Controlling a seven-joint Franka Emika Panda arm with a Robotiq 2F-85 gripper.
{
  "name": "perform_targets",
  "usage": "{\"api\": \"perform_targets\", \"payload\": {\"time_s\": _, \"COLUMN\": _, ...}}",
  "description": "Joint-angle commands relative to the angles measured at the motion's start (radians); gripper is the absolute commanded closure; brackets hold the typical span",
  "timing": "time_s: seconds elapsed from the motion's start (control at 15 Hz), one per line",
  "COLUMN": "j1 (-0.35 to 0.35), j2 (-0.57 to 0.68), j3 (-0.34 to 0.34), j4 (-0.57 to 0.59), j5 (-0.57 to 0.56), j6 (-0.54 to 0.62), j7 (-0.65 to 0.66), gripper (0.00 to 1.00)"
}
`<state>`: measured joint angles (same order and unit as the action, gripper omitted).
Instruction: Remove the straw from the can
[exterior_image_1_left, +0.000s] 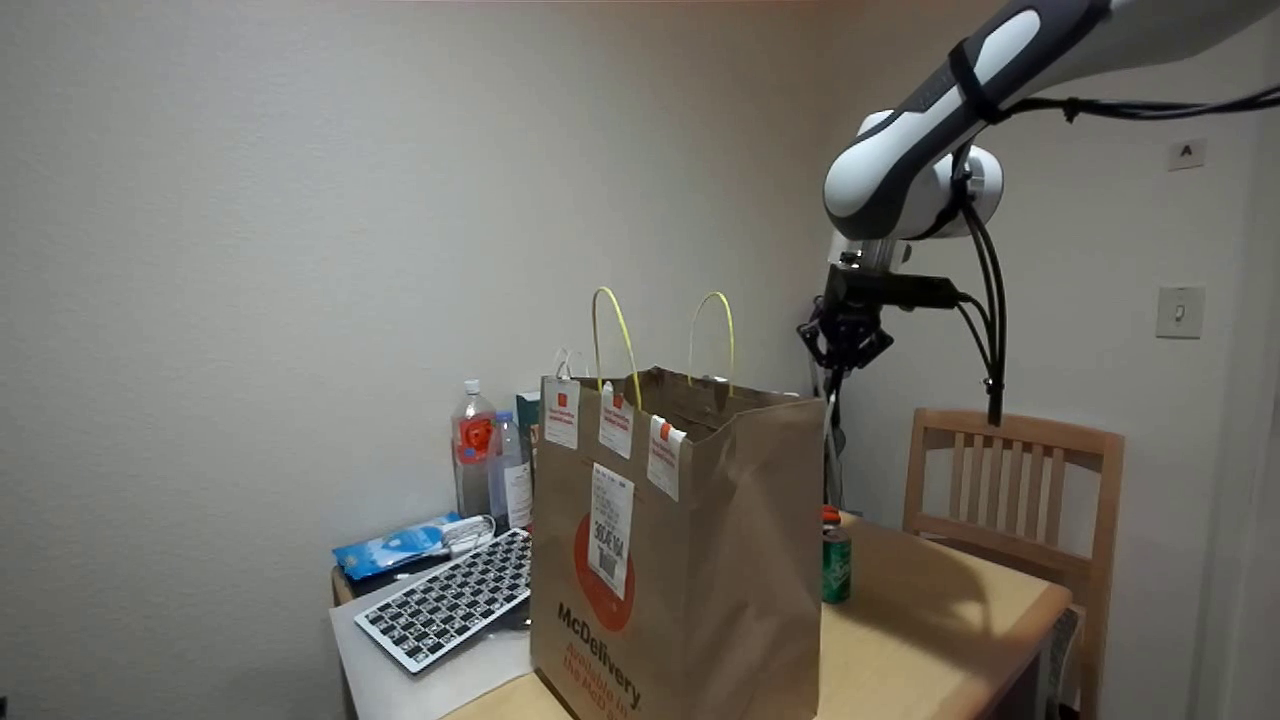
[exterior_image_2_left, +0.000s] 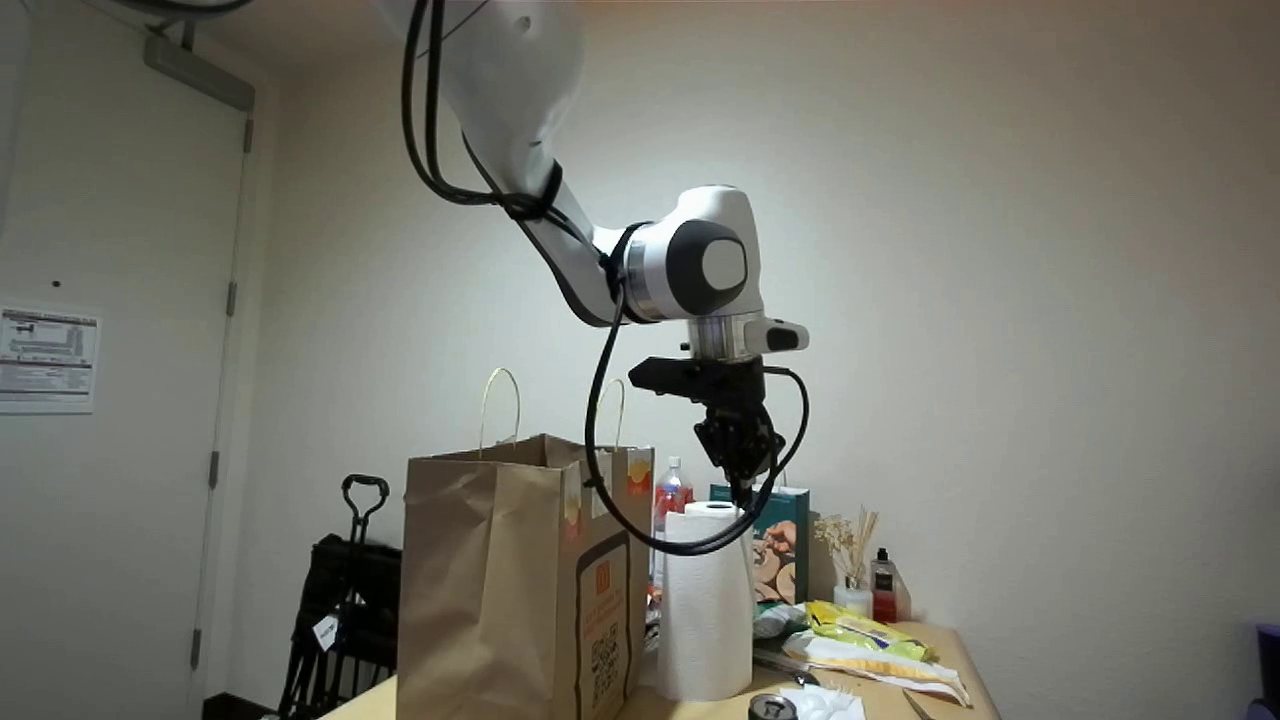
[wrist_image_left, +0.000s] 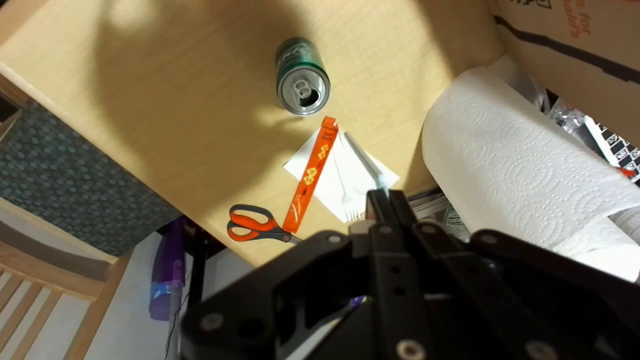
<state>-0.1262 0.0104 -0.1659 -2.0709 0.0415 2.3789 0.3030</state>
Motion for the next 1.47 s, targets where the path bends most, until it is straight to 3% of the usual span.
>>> {"api": "perform_targets", "payload": {"time_s": 0.0, "j1": -0.007, "j2": 0.002, "j3": 0.007, "j4": 0.002, "j5": 0.001, "j6": -0.002, "j7": -0.001, "gripper": 1.0}}
{"api": "perform_targets", "payload": {"time_s": 0.87, "j1": -0.005, "j2": -0.181, "j3": 0.085, "j4": 0.124, "j5": -0.197, "j6": -0.008, "j7": 0.105, "gripper": 1.0}}
{"api": "perform_targets", "payload": {"time_s": 1.2, "j1": 0.001, "j2": -0.171, "j3": 0.079, "j4": 0.138, "j5": -0.135, "j6": -0.012, "j7": 0.036, "gripper": 1.0}}
{"api": "perform_targets", "payload": {"time_s": 1.4, "j1": 0.037, "j2": -0.208, "j3": 0.054, "j4": 0.156, "j5": 0.064, "j6": -0.071, "j7": -0.139, "gripper": 1.0}}
